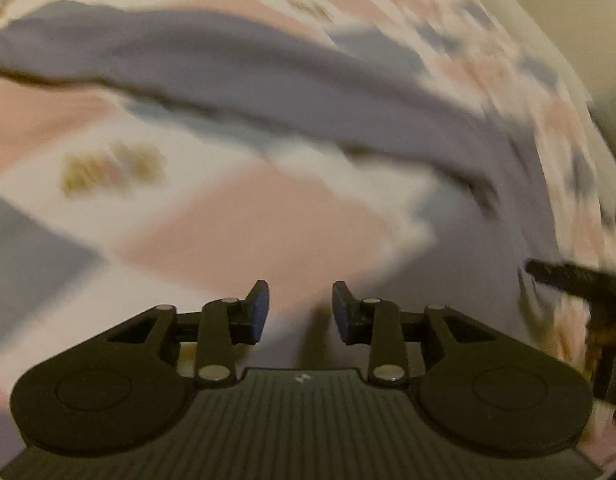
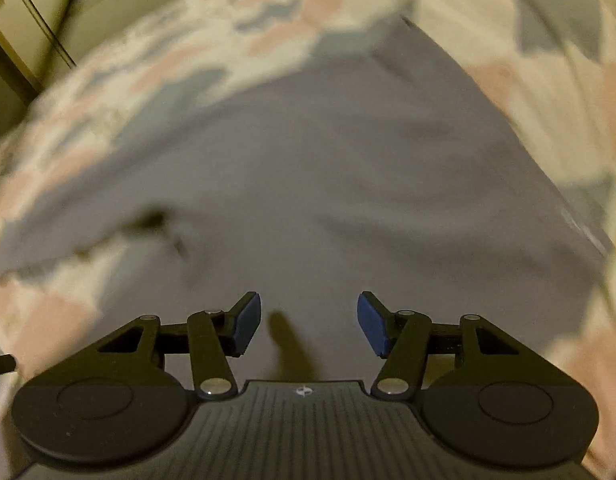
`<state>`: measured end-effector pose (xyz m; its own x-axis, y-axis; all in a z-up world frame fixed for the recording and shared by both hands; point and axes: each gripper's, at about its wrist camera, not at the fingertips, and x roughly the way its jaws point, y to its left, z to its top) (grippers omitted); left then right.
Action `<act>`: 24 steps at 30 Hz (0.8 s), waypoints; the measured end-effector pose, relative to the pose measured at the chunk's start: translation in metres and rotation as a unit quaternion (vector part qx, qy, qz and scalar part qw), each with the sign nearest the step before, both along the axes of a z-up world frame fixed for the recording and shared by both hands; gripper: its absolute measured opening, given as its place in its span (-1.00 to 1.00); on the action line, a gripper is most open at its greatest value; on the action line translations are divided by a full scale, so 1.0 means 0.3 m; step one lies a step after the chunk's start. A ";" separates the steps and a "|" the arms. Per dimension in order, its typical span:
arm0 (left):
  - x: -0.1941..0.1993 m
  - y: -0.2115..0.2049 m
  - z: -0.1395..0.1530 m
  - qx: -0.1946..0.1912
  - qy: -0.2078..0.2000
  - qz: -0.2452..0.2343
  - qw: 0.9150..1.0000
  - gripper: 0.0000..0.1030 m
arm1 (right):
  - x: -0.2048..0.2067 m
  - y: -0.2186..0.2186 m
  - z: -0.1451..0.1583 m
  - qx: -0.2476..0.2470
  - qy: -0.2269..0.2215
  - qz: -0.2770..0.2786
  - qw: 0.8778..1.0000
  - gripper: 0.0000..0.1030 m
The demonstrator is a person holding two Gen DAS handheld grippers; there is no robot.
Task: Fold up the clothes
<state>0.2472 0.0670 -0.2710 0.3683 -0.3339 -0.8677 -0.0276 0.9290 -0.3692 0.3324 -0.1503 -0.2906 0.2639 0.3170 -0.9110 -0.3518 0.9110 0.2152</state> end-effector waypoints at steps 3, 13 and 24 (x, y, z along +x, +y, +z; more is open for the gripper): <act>-0.114 -0.088 -0.010 0.046 0.018 -0.033 0.998 -0.39 | -0.069 -0.090 -0.014 0.004 0.011 -0.015 1.000 0.04; -0.341 -0.132 0.119 0.144 0.064 0.090 0.983 -0.29 | -0.093 -0.193 0.172 0.105 0.008 0.021 0.994 0.08; -0.544 -0.408 0.426 0.161 0.024 0.196 0.967 -0.12 | -0.157 -0.334 0.458 0.159 -0.007 0.127 0.979 0.27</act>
<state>0.0841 -0.0554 -0.1430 0.3694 0.1133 -0.9223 -0.4111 0.9101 -0.0529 0.2854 -0.2503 -0.1533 0.1521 0.6406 -0.7526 -0.5634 0.6818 0.4665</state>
